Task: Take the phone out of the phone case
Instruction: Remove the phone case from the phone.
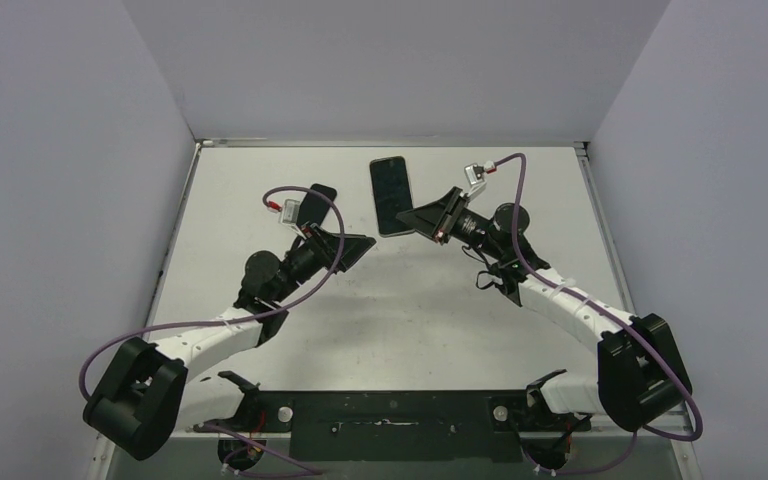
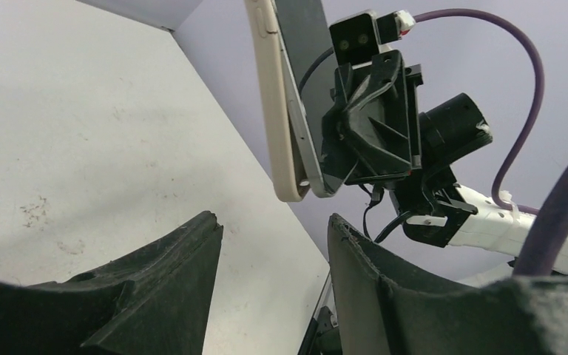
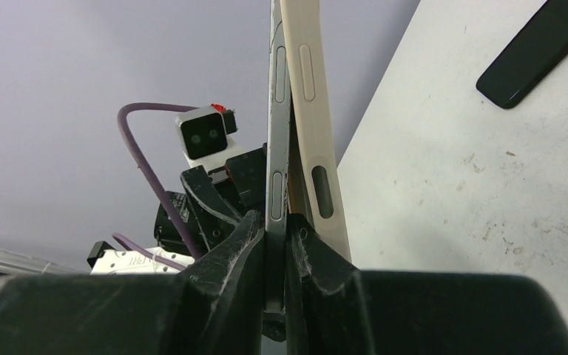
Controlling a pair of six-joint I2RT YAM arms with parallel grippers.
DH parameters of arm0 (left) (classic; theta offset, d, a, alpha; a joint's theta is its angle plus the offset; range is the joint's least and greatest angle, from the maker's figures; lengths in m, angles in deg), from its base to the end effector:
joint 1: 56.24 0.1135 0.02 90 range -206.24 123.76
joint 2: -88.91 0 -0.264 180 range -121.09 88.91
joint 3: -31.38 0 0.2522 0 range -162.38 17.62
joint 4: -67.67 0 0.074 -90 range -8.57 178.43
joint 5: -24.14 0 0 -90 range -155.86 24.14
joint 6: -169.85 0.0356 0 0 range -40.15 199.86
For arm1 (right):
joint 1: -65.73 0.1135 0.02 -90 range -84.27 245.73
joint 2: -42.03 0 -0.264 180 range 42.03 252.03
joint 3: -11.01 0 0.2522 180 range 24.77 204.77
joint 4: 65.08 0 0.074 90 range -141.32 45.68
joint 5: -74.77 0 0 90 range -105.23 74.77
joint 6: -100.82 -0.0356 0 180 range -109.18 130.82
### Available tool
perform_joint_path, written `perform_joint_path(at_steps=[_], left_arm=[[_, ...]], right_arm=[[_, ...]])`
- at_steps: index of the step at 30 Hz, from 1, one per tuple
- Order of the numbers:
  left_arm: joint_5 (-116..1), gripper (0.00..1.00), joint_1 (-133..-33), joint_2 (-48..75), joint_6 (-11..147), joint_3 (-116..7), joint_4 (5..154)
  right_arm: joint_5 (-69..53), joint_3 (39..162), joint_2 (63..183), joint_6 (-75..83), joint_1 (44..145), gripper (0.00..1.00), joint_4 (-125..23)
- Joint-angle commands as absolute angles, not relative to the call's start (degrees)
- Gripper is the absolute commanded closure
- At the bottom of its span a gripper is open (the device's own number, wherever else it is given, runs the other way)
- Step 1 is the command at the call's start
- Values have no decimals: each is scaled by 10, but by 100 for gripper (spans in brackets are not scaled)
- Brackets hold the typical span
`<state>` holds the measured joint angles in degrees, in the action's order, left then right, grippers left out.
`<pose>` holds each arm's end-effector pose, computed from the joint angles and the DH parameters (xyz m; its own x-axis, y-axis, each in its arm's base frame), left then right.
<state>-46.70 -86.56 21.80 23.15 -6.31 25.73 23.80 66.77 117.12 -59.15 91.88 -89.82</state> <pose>0.2031 -0.1323 0.2562 -0.5270 -0.6064 -0.5954 0.5701 0.2674 -0.7769 0.2516 0.1485 0.2947 -0.8214 0.4098 -0.3968 -0.3895 0.1052 0.9150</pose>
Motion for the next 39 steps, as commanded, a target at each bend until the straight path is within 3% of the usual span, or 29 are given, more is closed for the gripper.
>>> perform_joint_path(at_steps=[1, 26, 39], left_arm=[[-459, 49, -864, 204, 231, -95, 226], [-435, 52, -864, 131, 175, -119, 129], [-424, 73, -857, 86, 145, -151, 71]], right_arm=[[231, 700, 1137, -597, 929, 100, -967], [249, 694, 1147, -607, 939, 100, -996], [272, 687, 1146, -601, 948, 100, -995]])
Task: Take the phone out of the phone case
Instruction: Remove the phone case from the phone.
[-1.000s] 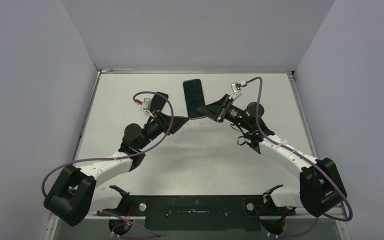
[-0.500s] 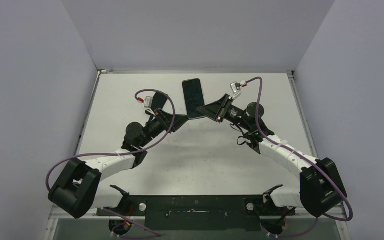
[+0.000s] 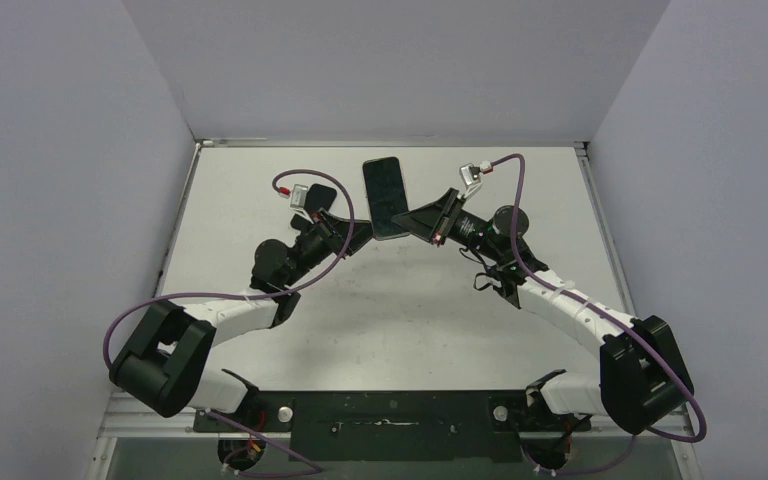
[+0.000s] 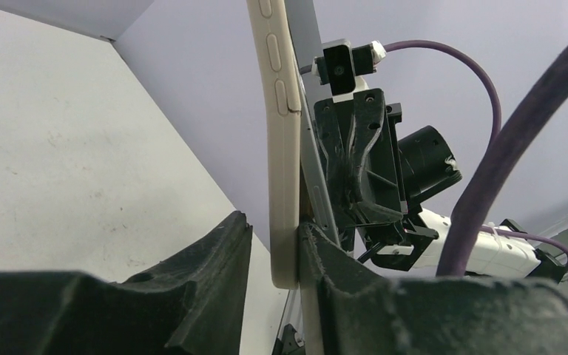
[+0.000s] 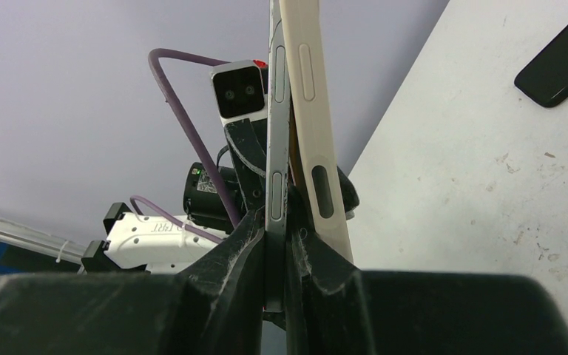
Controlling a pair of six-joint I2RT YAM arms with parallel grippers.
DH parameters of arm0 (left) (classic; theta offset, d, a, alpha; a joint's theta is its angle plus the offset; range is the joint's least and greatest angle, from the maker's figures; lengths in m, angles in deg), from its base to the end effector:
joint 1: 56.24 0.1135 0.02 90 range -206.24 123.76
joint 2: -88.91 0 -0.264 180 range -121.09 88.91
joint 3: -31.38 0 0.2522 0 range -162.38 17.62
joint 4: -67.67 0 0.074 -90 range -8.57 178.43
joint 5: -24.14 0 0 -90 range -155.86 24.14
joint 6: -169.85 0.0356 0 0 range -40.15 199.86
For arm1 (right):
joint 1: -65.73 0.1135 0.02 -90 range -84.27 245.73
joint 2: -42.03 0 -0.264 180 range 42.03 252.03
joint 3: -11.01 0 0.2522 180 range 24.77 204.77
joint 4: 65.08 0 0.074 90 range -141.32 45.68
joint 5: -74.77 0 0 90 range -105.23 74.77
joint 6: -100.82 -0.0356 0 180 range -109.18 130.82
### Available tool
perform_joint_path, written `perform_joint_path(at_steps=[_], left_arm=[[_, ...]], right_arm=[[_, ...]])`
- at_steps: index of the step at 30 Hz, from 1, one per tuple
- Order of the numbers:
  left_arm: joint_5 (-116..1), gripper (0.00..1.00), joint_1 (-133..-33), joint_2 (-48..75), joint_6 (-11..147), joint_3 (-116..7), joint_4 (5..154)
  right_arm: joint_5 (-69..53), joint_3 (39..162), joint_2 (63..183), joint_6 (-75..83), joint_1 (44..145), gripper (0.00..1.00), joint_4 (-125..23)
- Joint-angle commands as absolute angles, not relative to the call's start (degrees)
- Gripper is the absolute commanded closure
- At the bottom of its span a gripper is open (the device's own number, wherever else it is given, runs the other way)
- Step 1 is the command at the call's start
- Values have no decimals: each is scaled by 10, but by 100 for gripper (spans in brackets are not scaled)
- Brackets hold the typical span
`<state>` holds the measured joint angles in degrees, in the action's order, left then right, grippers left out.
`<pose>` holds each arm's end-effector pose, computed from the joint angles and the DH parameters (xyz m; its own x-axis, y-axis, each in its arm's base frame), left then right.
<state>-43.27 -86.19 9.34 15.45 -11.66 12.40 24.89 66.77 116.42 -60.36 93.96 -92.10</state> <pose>0.2324 -0.1497 0.2574 -0.5797 -0.6270 -0.5205 0.5864 0.1225 -0.8007 0.2430 0.1565 0.3020 -0.8325 0.3746 -0.4081 -0.4196 0.0547 0.9061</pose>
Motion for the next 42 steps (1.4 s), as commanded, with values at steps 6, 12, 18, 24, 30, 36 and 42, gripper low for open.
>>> perform_joint_path(at_steps=[6, 12, 18, 24, 30, 36, 42], left_arm=[[-429, 95, -849, 70, 143, -156, 75], [-455, 100, -837, 69, 150, -168, 112], [-487, 100, -825, 67, 163, -188, 154], [-504, 100, -815, 56, 164, -214, 175], [-522, 100, -807, 39, 166, -235, 175], [-520, 100, -801, 28, 176, -246, 173], [-500, 100, -802, 23, 203, -219, 217]], right_arm=[[281, 680, 1148, -592, 949, 100, -982], [284, 676, 1146, -580, 949, 100, -971], [292, 668, 1147, -566, 948, 100, -950], [295, 660, 1140, -543, 947, 100, -917], [296, 656, 1131, -527, 946, 100, -891], [295, 651, 1120, -520, 940, 100, -878], [264, 631, 1082, -495, 911, 100, -842]])
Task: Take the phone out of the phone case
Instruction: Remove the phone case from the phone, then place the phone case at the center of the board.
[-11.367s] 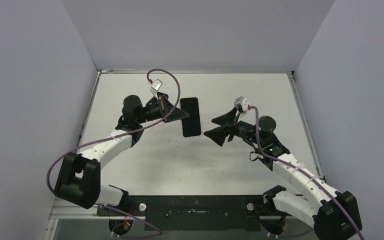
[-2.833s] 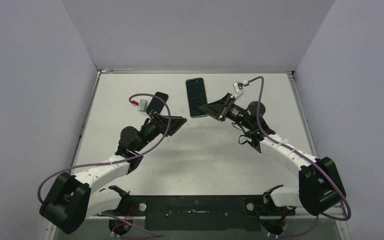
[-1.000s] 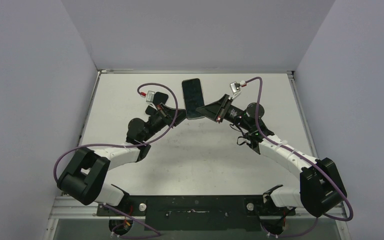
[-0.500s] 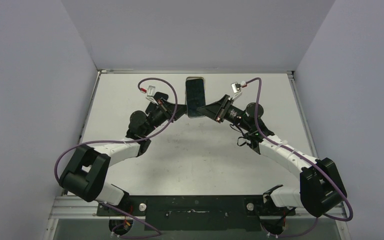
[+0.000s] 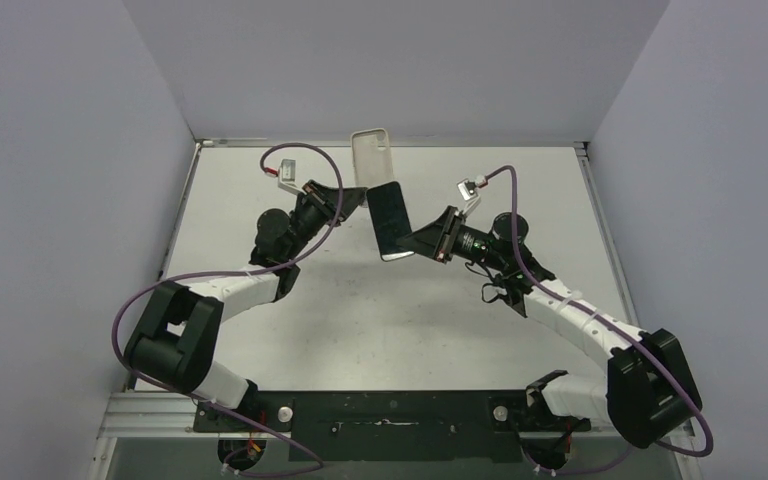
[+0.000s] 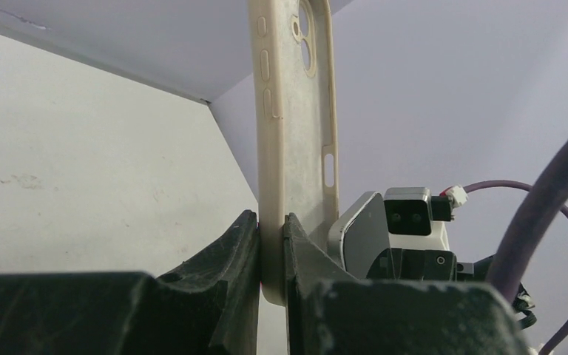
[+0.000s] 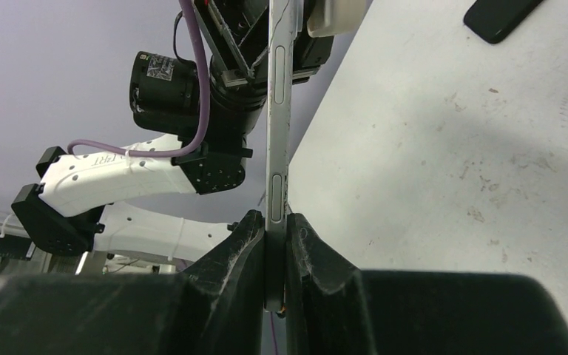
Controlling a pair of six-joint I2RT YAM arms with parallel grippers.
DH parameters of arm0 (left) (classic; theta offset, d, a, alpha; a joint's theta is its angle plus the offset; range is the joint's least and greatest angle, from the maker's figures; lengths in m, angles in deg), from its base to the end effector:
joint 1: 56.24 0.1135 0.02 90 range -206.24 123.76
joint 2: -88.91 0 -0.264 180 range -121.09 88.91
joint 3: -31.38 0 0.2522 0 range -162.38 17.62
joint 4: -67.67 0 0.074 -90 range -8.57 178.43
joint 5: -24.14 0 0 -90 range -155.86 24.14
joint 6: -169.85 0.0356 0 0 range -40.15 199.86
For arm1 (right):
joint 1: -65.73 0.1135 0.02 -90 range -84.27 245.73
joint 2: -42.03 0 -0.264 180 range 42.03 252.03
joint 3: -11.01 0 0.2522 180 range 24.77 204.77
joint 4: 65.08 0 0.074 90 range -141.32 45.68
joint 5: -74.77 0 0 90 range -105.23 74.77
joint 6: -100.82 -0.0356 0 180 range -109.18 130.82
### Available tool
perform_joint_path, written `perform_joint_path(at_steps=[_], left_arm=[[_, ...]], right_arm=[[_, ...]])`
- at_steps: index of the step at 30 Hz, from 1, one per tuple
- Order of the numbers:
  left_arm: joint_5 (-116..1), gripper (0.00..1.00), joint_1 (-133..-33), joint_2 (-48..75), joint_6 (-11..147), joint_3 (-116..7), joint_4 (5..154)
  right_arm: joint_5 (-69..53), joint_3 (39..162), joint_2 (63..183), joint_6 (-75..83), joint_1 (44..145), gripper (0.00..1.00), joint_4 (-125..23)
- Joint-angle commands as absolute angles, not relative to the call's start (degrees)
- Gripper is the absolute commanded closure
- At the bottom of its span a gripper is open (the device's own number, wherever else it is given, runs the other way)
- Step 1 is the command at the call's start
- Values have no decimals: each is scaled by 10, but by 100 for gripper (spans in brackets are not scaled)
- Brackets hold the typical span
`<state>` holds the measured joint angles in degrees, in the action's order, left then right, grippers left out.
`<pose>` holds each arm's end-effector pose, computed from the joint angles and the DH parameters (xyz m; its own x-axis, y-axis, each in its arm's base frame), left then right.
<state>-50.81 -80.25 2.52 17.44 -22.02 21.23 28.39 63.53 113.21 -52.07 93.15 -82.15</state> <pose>0.2888 -0.1388 0.2649 -0.4543 -0.7346 -0.5040 0.4771 0.2771 -0.8340 0.2315 0.1478 0.2799 -0.8529 0.2835 -0.4385 -0.4089 0.1595 0.8985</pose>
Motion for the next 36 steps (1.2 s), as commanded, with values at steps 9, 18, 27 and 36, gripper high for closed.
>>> perform_joint_path(at_steps=[9, 18, 27, 36], left_arm=[[-510, 100, -814, -37, 241, -196, 291], [-550, 100, -862, -160, 227, -264, 350], [-637, 97, -911, -263, 206, -364, 383], [-676, 78, -919, -329, 222, -447, 446]], right_arm=[[224, 604, 1043, -443, 893, 100, -790], [173, 589, 1014, -387, 888, 100, -707], [142, 570, 1000, -375, 882, 100, -667], [115, 558, 985, -369, 876, 100, -631]])
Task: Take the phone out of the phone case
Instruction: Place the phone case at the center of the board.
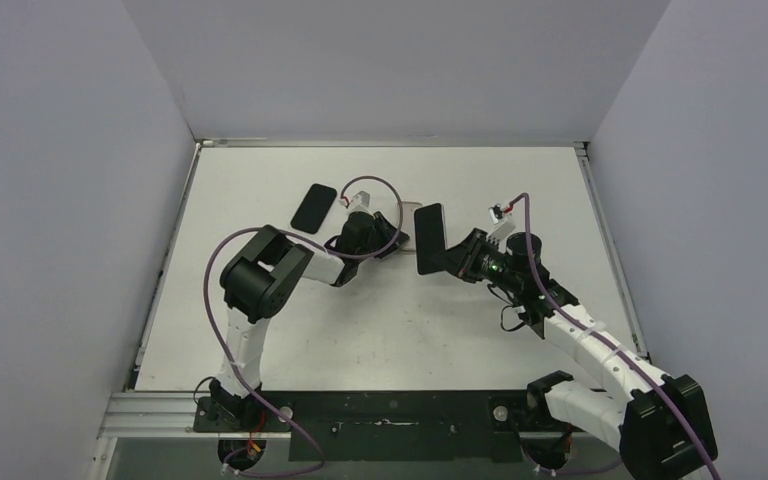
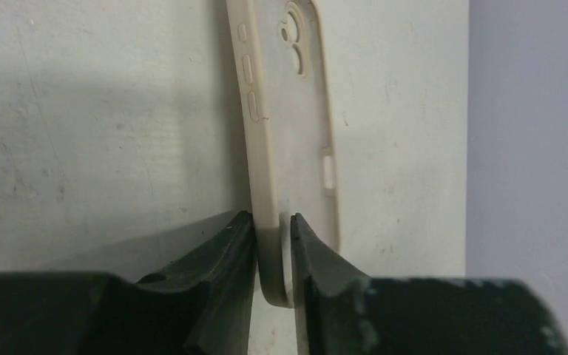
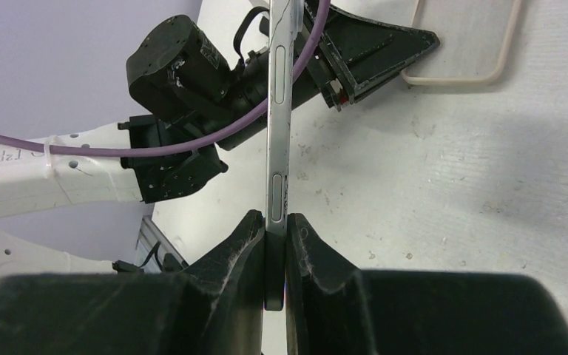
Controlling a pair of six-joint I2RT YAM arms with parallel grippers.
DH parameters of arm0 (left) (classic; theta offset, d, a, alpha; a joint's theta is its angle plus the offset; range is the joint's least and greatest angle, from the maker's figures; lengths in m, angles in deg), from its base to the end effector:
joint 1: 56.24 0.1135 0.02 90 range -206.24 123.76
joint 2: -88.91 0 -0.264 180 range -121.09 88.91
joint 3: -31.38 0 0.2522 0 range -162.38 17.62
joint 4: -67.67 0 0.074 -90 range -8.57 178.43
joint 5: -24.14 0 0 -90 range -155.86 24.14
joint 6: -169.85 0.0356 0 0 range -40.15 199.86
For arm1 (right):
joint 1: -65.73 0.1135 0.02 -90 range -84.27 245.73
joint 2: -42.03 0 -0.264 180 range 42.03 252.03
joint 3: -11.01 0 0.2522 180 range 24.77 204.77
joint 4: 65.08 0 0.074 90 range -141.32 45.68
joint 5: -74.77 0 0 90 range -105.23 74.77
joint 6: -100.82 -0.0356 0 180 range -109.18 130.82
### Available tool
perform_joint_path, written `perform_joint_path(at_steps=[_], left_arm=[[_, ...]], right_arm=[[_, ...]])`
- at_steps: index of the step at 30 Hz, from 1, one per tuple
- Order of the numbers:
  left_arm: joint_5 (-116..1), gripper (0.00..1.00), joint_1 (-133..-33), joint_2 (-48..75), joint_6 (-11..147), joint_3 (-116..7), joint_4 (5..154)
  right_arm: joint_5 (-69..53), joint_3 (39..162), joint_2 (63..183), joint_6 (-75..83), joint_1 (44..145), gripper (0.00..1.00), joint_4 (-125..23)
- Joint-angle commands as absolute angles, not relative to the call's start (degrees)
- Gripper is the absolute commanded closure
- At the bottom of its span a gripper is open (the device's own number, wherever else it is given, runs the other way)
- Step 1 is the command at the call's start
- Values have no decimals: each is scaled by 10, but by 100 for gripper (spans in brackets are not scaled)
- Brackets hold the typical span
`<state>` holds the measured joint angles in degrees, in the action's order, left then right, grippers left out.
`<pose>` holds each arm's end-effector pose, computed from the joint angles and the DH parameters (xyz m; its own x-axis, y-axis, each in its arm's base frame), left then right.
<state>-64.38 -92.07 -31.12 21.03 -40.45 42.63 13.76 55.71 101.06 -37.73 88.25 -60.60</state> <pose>0.3408 -0.2472 0.1110 -0.6822 -0.5623 -0.4673 0.0401 0.6094 -0.7919 0.2040 0.1033 0.2435 -0.7659 0.3922 -0.5095 -0.2791 0.5111 0.8129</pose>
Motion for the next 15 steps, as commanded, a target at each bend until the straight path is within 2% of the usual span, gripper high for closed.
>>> perform_joint_path(at_steps=[1, 5, 12, 15], left_arm=[[-676, 75, -919, -333, 222, -452, 457], [-677, 62, -921, -335, 225, -454, 466], [-697, 49, -911, -306, 246, -439, 501], [-700, 36, -901, -284, 249, -419, 503]], right_arm=[[112, 554, 984, -371, 876, 100, -627], [111, 545, 989, -375, 876, 100, -611], [118, 532, 999, -383, 875, 100, -588], [132, 524, 1019, -397, 876, 100, -598]])
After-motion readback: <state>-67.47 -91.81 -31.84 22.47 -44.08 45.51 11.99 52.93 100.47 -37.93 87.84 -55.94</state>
